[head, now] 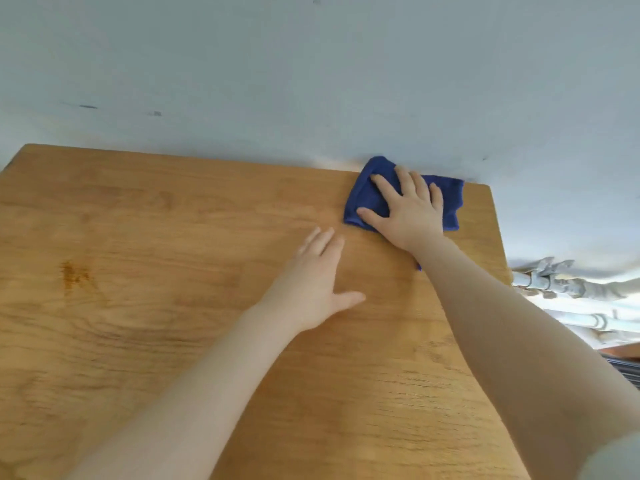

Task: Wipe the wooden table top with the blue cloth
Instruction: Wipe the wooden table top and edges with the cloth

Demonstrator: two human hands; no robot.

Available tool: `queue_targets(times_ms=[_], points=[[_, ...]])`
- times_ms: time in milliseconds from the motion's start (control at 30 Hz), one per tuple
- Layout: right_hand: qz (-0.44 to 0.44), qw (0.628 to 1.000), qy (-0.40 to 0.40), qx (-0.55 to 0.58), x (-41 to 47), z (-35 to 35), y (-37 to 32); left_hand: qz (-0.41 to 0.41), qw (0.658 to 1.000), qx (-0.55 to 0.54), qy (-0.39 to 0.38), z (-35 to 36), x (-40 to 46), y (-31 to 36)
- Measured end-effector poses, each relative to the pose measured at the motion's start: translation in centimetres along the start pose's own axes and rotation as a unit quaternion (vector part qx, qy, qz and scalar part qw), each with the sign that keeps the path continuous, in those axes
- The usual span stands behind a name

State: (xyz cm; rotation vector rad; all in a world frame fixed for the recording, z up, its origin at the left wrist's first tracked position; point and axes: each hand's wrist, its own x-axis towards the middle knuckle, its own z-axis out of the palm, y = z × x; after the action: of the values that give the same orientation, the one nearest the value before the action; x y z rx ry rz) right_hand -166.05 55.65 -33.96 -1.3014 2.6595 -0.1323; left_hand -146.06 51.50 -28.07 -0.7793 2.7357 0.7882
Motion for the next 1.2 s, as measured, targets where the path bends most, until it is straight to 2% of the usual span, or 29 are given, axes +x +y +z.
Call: queue_targets(times_ms=[200, 333, 433, 600, 667, 867, 967, 1067, 1200], points=[[-0.059, 0.998, 0.011, -0.014, -6.3, 0.5, 0.8, -0.110, 0.983, 0.136, -0.051, 1.5, 0.7, 2.9], [-0.118, 0.993, 0.005, -0.017, -8.2, 0.5, 2.2, -0.125, 0.972, 0.191, -0.062, 1.8, 1.3, 4.2], [-0.115, 0.993, 0.009, -0.017, -5.4, 0.2, 3.2, -0.133, 0.971, 0.190, -0.058, 2.1, 1.5, 4.0], [0.012, 1.000, -0.017, -0.014, 0.5, -1.1, 4.7, -0.143, 0.971, 0.180, -0.066, 1.8, 1.7, 4.3], [0.009, 0.999, -0.029, -0.014, 0.0, -1.2, 4.5, -0.145, 0.976, 0.152, -0.056, 1.9, 1.3, 4.2], [-0.096, 0.995, 0.014, -0.021, -8.3, -0.1, 5.8, -0.160, 0.975, 0.141, -0.056, 2.0, 1.3, 4.4], [-0.121, 0.992, 0.018, -0.019, -8.0, -0.1, 7.1, -0.174, 0.971, 0.148, -0.070, 2.0, 2.0, 4.7], [-0.073, 0.997, 0.027, -0.016, -4.8, -0.5, 7.5, -0.177, 0.970, 0.149, -0.071, 2.0, 2.3, 4.7], [-0.018, 1.000, -0.007, -0.022, -1.6, -1.1, 7.4, -0.180, 0.971, 0.141, -0.070, 2.2, 2.1, 4.6]])
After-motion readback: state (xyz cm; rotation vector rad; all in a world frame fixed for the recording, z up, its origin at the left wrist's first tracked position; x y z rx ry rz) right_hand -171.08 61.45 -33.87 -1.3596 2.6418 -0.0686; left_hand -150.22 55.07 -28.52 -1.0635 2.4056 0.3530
